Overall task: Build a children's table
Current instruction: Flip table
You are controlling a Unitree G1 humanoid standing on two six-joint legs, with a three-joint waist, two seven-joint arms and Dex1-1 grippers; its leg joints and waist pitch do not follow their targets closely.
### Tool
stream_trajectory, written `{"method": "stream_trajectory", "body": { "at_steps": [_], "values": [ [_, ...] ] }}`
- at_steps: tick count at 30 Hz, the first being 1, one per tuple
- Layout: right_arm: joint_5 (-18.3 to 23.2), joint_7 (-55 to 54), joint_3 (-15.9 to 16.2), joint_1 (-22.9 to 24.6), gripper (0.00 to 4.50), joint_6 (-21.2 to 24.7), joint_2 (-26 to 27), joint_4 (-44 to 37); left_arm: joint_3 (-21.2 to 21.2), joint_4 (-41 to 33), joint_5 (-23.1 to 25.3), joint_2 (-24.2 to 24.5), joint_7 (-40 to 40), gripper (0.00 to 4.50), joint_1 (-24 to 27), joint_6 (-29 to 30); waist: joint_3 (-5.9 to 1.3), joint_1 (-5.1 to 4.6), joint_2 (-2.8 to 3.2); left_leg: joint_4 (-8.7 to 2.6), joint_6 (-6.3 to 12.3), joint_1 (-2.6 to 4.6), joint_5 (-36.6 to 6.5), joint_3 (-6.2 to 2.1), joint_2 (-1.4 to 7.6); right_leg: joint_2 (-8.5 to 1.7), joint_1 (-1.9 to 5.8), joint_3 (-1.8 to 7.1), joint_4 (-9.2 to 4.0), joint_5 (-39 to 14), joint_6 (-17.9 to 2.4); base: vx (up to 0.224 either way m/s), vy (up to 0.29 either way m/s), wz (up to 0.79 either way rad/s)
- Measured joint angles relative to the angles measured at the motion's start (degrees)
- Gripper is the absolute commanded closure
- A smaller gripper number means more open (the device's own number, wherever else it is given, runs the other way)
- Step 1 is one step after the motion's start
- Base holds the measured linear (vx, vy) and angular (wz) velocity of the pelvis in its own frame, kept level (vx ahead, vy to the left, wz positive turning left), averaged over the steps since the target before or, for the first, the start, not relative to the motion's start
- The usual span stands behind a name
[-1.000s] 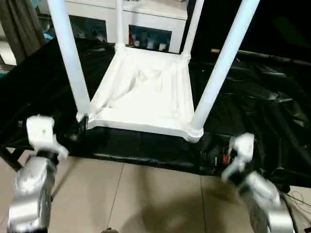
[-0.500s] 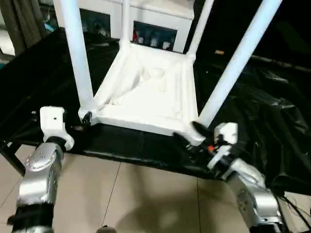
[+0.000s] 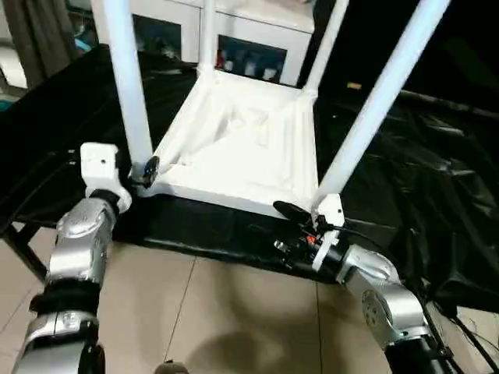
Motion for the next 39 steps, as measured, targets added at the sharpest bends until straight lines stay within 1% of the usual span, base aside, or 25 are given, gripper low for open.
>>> {"method": "stream_trajectory", "body": {
  "at_steps": [1,4,6,7,9,12,13,14,15,16,17,20,21,27,31,33,34,36,37,39],
  "values": [
    [-0.1,0.0,0.1,-0.1,0.00,-0.5,0.1,0.3,0.0,1.1,0.1,0.0,0.1,0.50,-0.7,-0.5,0.01,0.18,0.01,0.00,0.00,0.00,0.0,0.00,0.00,0.00,0.00,0.00,0.00,0.0,0.0,0.000,0.000,0.00],
    [-0.8,-0.1,0.0,-0.9,0.00,-1.9,0.6,2.0,0.1,2.6,0.1,0.0,-0.2,0.88,-2.0,-0.8,0.11,0.28,0.17,0.00,-0.02,0.01,0.0,0.00,0.01,0.00,0.00,0.00,0.01,0.0,0.0,0.000,0.000,0.00],
    [-0.9,-0.2,0.0,-1.0,0.00,-2.4,0.9,2.1,0.1,2.6,0.0,-0.2,-0.4,0.88,-2.1,-0.8,0.22,0.28,0.34,0.00,-0.02,0.00,0.0,0.02,0.01,-0.01,0.00,0.00,0.01,0.0,0.0,0.000,0.000,0.00],
    [-0.9,-0.2,0.0,-1.0,0.00,-2.6,1.1,2.1,0.1,2.7,0.0,-0.2,-0.3,0.96,-2.1,-0.8,0.27,0.28,0.41,0.00,-0.02,0.00,0.0,0.02,0.01,-0.01,-0.01,0.00,0.01,0.0,0.0,0.000,0.000,0.00],
    [-0.9,-0.1,-0.1,-1.0,0.00,-2.8,1.1,2.2,0.1,3.3,0.0,-0.4,-0.3,1.26,-2.2,-0.9,0.33,0.28,0.50,-0.01,-0.02,0.00,0.0,0.02,0.01,-0.01,-0.01,-0.01,0.01,0.0,0.0,0.000,0.000,0.00],
    [-0.4,1.4,0.2,-1.0,0.00,-2.6,1.3,2.2,0.0,5.4,-0.1,-1.2,-0.3,1.38,-3.6,-1.6,0.40,0.43,0.60,-0.01,-0.01,-0.01,0.0,0.02,0.01,-0.01,-0.01,-0.01,0.01,0.0,0.0,0.000,0.000,0.00],
    [-0.2,2.3,0.5,-1.0,0.00,-2.2,1.2,2.1,0.0,6.0,-0.1,-1.2,-0.4,1.51,-4.0,-2.2,0.43,0.37,0.64,0.00,-0.01,-0.01,0.0,0.02,0.01,-0.01,0.00,-0.01,0.01,0.0,0.0,0.000,0.000,0.00],
    [-0.1,2.5,0.8,-0.9,0.00,-2.2,1.2,2.1,0.0,6.3,-0.1,-1.3,-0.5,1.51,-4.2,-2.4,0.45,0.35,0.68,0.00,-0.01,-0.01,0.0,0.02,0.01,-0.01,0.00,0.00,0.01,0.0,0.0,0.000,0.000,0.00],
    [0.0,2.6,0.9,-0.9,0.00,-2.2,1.2,2.1,0.0,6.6,-0.1,-1.3,-0.5,1.66,-4.3,-2.6,0.48,0.34,0.72,0.00,-0.01,0.00,0.0,0.02,0.01,-0.01,0.00,-0.01,0.01,0.0,0.0,0.000,0.000,0.00],
    [0.0,2.6,0.9,-0.9,0.00,-2.2,1.2,2.1,0.0,7.0,-0.1,-1.3,-0.6,1.66,-4.4,-2.7,0.51,0.32,0.77,0.00,-0.01,0.01,0.0,0.02,0.01,-0.01,0.00,-0.01,0.02,0.0,0.0,0.000,0.000,0.00],
    [-0.1,2.6,0.9,-0.9,0.00,-2.4,1.2,2.2,0.0,7.1,-0.2,-1.4,-0.6,1.83,-4.4,-2.7,0.53,0.33,0.80,0.00,-0.02,0.00,0.0,0.02,0.02,-0.01,0.00,-0.01,0.02,0.0,0.0,0.000,0.000,0.00],
    [-0.1,2.4,0.9,-0.9,0.00,-2.7,1.3,2.4,-0.1,7.1,-0.1,-1.5,-0.6,2.04,-4.5,-2.6,0.56,0.44,0.84,0.00,-0.01,-0.01,0.0,0.03,0.02,-0.02,0.00,-0.01,0.02,0.0,0.0,0.000,0.000,0.00],
    [-0.1,2.4,0.9,-0.9,0.00,-3.0,1.4,2.5,0.0,7.1,-0.1,-1.5,-0.5,2.19,-4.5,-2.5,0.57,0.44,0.85,0.00,-0.01,-0.01,0.0,0.04,0.02,-0.02,0.00,-0.01,0.02,0.0,0.0,0.000,0.000,0.00],
    [-0.5,2.0,0.7,-0.9,0.00,-3.6,2.0,2.6,0.7,7.1,-0.6,-3.1,0.4,2.26,-5.3,-0.8,0.58,0.55,0.88,0.00,0.01,0.00,0.0,0.15,0.02,-0.10,0.00,-0.01,0.05,0.0,0.0,0.000,0.000,0.00],
    [-0.5,0.7,0.3,-1.0,0.00,-3.7,2.4,3.1,1.8,5.6,-1.5,-5.5,1.6,2.26,-5.3,1.3,0.69,0.76,1.07,0.00,0.24,-0.04,0.2,0.37,0.02,-0.23,0.00,-0.01,0.05,0.0,0.0,0.000,0.000,0.00],
    [-0.6,-0.5,-0.5,-1.1,0.00,-4.0,2.9,3.7,3.1,4.0,-3.1,-7.7,2.9,2.26,-5.3,3.2,0.76,0.80,1.24,-0.01,0.32,-0.06,0.2,0.54,0.02,-0.33,-0.02,0.00,0.06,0.0,0.0,0.000,0.000,0.00],
    [-0.5,-1.4,-1.3,-1.2,0.00,-4.0,3.3,4.3,4.5,2.6,-5.1,-9.8,4.3,2.26,-5.3,4.7,0.77,0.87,1.28,-0.01,0.39,-0.08,0.3,0.68,0.03,-0.40,-0.04,-0.01,0.08,0.0,0.0,0.000,0.000,0.00],
    [-0.3,-1.9,-1.7,-1.5,0.00,-3.7,3.5,4.4,6.4,1.6,-9.0,-12.3,5.5,2.26,-5.6,6.1,0.78,0.81,1.29,-0.04,0.53,-0.07,0.4,0.89,0.08,-0.47,-0.07,-0.01,0.09,0.0,0.0,0.000,0.000,0.00],
    [0.2,-2.1,-2.0,-1.7,0.00,-3.3,3.6,4.4,7.6,1.4,-11.6,-13.9,6.2,2.26,-5.9,6.8,0.76,0.71,1.20,-0.04,0.56,-0.08,0.4,0.93,0.09,-0.46,-0.07,0.00,0.09,0.0,0.0,0.000,0.000,0.00],
    [0.8,-2.5,-2.6,-2.0,0.00,-2.4,3.7,4.4,9.1,1.0,-14.4,-15.5,7.1,2.26,-6.0,7.1,0.78,0.56,1.01,-0.04,0.58,-0.08,0.4,0.94,0.11,-0.46,-0.07,-0.01,0.07,0.0,0.0,0.000,0.000,0.00]
  ]
}}
